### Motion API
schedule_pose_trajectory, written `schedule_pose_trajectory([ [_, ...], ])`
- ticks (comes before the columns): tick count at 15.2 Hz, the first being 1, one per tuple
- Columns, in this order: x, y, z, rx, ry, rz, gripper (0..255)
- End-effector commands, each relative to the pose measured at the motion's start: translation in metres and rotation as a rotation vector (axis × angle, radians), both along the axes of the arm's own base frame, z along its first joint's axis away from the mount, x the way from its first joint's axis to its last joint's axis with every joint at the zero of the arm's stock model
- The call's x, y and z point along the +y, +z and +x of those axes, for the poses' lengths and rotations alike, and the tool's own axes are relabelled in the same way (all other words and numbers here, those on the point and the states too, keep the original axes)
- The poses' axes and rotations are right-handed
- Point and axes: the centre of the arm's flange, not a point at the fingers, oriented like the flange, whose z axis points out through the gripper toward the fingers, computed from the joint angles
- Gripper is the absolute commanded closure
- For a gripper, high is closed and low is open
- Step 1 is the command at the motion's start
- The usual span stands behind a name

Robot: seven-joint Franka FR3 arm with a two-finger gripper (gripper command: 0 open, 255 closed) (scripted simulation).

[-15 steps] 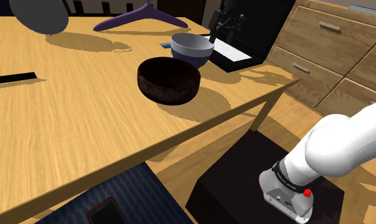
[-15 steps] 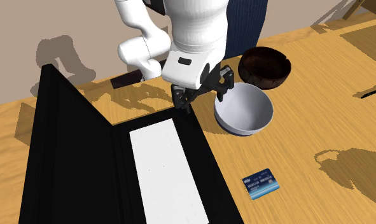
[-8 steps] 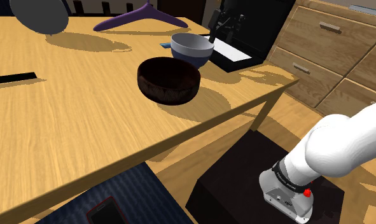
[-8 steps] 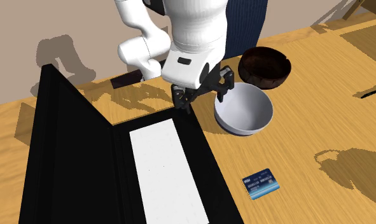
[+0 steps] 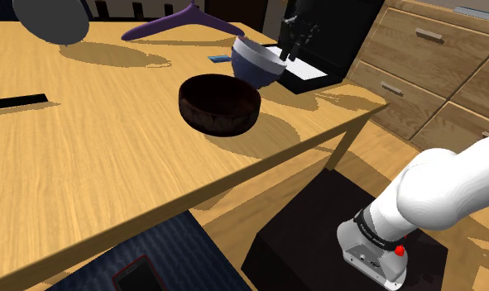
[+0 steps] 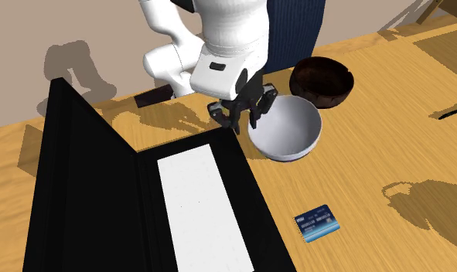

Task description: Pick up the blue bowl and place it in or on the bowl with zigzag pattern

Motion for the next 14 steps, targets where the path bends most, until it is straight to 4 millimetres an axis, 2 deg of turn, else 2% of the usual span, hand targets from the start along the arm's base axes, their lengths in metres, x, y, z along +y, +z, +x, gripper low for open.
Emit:
schedule_pose_trajectory([
  [1, 0.004, -0.031, 0.014, 0.071, 0.012, 0.000, 255],
  [2, -0.006, -0.008, 0.004, 0.016, -0.001, -0.013, 255],
  [3, -0.006, -0.008, 0.004, 0.016, -0.001, -0.013, 0],
  [8, 0.043, 0.017, 0.019, 0.010, 0.239, 0.031, 0],
  [14, 0.099, 0.048, 0.021, 0.003, 0.513, 0.081, 0],
])
